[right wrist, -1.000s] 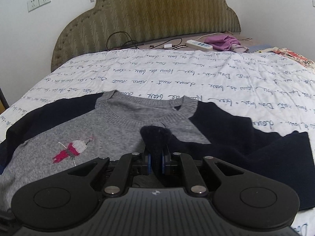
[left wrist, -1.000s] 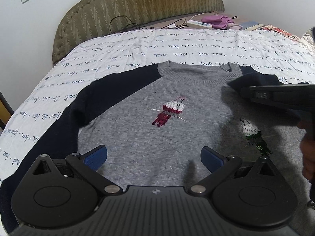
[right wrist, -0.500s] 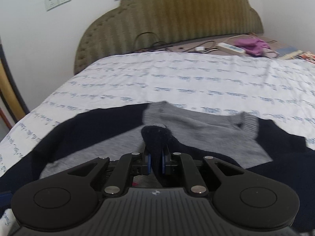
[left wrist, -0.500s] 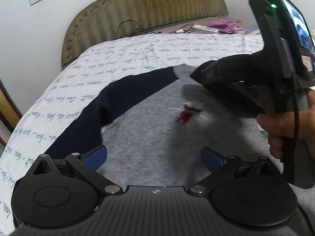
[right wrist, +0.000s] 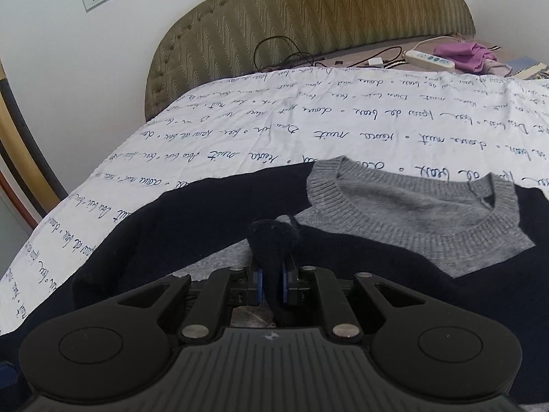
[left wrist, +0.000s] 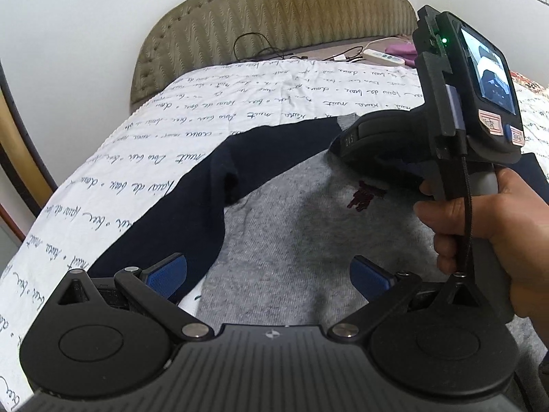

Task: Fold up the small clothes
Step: 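Lay the navy sleeve across the sweater body toward the other sleeve with the right gripper, then open the right gripper to release the sleeve on the sweater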

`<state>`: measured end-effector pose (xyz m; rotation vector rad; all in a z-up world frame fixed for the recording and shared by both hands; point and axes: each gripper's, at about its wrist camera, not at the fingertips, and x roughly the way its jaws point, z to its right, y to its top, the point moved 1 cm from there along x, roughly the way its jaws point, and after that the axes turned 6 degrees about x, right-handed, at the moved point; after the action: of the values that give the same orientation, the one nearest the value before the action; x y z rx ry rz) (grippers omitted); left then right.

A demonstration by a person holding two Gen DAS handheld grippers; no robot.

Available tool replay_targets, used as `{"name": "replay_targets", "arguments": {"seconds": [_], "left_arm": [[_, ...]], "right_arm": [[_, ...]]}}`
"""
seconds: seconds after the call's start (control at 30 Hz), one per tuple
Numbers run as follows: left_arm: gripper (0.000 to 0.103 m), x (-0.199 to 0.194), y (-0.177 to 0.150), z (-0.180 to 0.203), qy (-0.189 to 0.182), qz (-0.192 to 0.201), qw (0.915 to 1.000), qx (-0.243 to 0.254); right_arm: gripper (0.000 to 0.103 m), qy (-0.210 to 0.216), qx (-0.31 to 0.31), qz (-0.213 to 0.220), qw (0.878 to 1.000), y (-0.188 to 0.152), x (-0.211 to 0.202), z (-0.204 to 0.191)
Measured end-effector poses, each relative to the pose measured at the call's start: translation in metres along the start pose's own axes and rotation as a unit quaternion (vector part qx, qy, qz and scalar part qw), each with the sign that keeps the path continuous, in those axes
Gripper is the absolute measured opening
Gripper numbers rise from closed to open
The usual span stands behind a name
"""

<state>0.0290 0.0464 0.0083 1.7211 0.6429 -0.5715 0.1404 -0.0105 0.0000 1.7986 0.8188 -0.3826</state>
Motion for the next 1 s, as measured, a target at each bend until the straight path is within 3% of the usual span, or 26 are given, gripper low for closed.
{"name": "replay_targets", "arguments": {"seconds": [0.43,0.53,0.63,0.7,0.77,0.87,1.0], "left_arm": [[0.103,-0.002,-0.007,-0.010,0.015,-0.011,0.9998,-0.010],[0.103,0.001,-0.007,-0.015,0.018,-0.017,0.9996,-0.016],[0.103,0.000,-0.008,-0.021,0.020,-0.020,0.9993,-0.026],[0.103,0.000,-0.009,-0.024,0.024,-0.021,0.9991,-0.030],[0.103,0.002,-0.010,-0.027,0.028,-0.025,0.9987,-0.034],[0.103,0.002,-0.012,-0.030,0.027,-0.032,0.9983,-0.041],[0.103,0.000,-0.014,-0.034,0.033,-0.035,0.9977,-0.047]], "right_arm": [[0.015,0.019,0.019,-0.015,1.000,-0.001,0.025,-0.010],[0.022,0.026,0.025,-0.019,0.999,-0.002,0.023,-0.009],[0.046,0.032,0.014,-0.013,0.999,-0.003,0.013,-0.014],[0.066,0.033,-0.003,0.002,0.999,-0.006,0.003,-0.020],[0.068,0.033,-0.023,0.005,0.999,-0.010,-0.001,-0.026],[0.067,0.027,-0.045,-0.032,0.998,-0.014,0.011,-0.032],[0.068,0.026,-0.043,-0.017,0.999,-0.015,0.001,-0.033]]}}
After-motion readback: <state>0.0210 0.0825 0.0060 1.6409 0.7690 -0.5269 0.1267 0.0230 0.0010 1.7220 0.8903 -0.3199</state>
